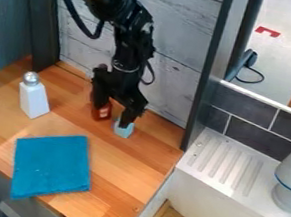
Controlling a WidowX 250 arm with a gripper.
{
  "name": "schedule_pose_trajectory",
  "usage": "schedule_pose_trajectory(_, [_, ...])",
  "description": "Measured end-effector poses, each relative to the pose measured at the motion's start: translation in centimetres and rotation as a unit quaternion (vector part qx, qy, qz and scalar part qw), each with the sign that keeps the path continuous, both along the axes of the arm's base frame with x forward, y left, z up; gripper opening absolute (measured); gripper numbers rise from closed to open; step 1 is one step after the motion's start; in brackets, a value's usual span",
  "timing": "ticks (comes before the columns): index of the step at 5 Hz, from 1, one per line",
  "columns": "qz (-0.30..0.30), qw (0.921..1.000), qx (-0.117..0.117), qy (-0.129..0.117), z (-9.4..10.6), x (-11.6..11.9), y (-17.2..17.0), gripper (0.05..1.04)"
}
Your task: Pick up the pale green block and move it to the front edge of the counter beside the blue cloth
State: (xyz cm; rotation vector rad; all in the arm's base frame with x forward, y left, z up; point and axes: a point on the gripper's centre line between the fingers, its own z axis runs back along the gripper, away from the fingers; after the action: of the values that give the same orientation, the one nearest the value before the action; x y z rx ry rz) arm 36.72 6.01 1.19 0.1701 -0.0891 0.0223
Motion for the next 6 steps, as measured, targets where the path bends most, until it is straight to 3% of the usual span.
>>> schedule_pose_trajectory(2, [-0.002, 0.9998, -0.012, 0.014, -1.0, -0.5, -0.3, 1.005])
schedule_pose_trajectory(4, [0.014, 0.9984, -0.051, 0.023, -1.7, -0.9, -0.2, 1.005])
schedule_pose_trajectory(6, [0.014, 0.9971, -0.073, 0.017, -2.0, 0.0, -0.8, 1.005])
